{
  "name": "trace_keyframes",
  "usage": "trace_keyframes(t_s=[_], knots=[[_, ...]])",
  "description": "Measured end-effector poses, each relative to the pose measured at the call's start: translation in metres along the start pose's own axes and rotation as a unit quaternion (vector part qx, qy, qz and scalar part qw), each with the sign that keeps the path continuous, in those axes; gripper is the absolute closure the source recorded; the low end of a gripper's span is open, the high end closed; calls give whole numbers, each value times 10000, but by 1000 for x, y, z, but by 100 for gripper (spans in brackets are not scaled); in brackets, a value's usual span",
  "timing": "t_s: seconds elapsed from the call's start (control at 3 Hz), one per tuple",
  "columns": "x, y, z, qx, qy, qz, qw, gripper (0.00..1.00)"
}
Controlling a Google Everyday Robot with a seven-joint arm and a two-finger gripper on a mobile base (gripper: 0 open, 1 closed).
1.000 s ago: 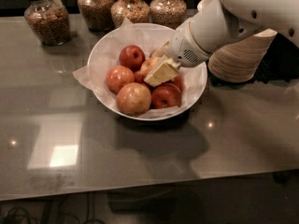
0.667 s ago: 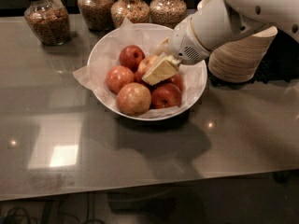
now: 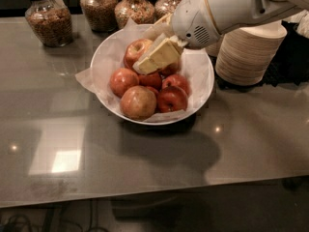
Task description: Pick apple from white bowl
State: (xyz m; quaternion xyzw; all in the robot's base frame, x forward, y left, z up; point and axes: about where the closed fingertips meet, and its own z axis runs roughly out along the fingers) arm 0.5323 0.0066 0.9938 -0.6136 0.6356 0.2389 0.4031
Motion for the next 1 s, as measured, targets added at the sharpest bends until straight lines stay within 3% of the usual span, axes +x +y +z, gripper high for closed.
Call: trace_keyframes(t_s=[0.33, 0.67, 1.0], knots=[[-19, 5, -17, -136, -647, 3, 9978, 100], [-28, 8, -41, -183, -1237, 100, 9921, 100], [-28, 8, -41, -183, -1236, 99, 9921, 100]])
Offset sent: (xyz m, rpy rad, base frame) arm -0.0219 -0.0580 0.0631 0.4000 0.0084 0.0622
